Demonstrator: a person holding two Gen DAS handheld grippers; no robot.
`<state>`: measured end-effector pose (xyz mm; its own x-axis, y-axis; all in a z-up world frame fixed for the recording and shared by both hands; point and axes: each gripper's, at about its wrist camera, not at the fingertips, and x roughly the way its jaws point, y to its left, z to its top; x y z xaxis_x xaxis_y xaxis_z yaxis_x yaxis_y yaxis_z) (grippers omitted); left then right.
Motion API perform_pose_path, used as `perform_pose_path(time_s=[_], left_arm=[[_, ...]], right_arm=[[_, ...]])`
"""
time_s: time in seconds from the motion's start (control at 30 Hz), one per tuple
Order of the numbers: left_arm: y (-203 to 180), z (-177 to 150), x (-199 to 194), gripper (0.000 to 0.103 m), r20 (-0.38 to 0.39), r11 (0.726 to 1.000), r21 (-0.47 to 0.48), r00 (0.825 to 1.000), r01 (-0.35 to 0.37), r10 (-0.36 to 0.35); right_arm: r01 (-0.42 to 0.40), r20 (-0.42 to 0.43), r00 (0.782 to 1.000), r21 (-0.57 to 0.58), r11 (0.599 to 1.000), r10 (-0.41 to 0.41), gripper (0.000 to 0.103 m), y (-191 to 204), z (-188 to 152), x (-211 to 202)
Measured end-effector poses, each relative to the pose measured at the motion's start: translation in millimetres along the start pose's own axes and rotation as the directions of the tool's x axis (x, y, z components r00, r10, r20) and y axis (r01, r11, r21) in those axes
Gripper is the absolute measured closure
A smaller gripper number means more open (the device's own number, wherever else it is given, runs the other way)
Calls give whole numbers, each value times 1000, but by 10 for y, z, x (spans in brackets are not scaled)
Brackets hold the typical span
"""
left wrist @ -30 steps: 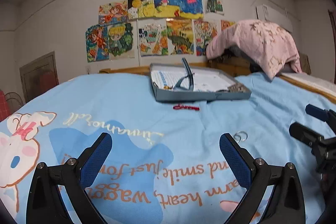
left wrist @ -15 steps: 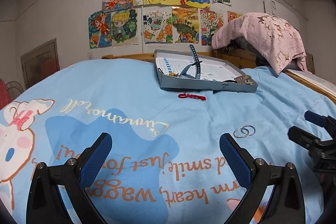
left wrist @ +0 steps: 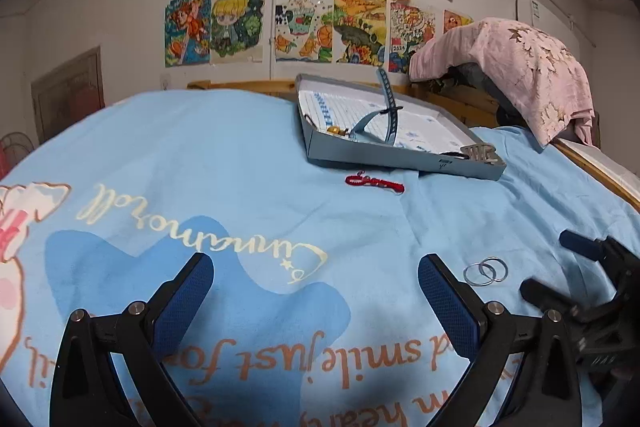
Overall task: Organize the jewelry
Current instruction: 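Withdraw both open tools from the tray toward the red string and rings, then grasp the red beaded string with the left tool while the right tool lowers around the silver rings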
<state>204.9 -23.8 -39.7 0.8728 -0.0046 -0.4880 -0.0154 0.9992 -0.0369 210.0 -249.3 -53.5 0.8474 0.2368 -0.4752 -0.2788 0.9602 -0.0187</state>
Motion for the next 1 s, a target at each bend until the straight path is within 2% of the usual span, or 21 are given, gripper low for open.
perform_pose_path(time_s=[0.13, 0.23, 0.5, 0.73, 0.87, 1.0], left_arm=[[27, -24, 106, 0, -35, 1000, -17, 999, 0, -1], [30, -8, 176, 0, -52, 1000, -24, 999, 4, -5], [-105, 191, 551, 0, -87, 997, 24, 994, 68, -65], [-126, 344, 1061, 0, -147, 990, -22, 979, 136, -138], [-252, 443, 1242, 0, -134, 987, 28, 979, 158, -153], [-389, 516, 1380, 0, -110, 982, 87, 981, 169, -159]], right_arm=[[-7, -85, 996, -42, 999, 3, 2, 65, -46, 198], [12, -155, 988, -101, 995, -28, 2, 148, -59, 379], [94, -159, 979, -191, 977, -125, 2, 172, 11, 540], [115, -165, 977, -142, 983, -138, 2, -100, 153, 771], [112, -179, 976, -87, 990, -126, 2, -322, 239, 954], [62, -174, 983, -21, 998, -65, 2, -438, 229, 965]])
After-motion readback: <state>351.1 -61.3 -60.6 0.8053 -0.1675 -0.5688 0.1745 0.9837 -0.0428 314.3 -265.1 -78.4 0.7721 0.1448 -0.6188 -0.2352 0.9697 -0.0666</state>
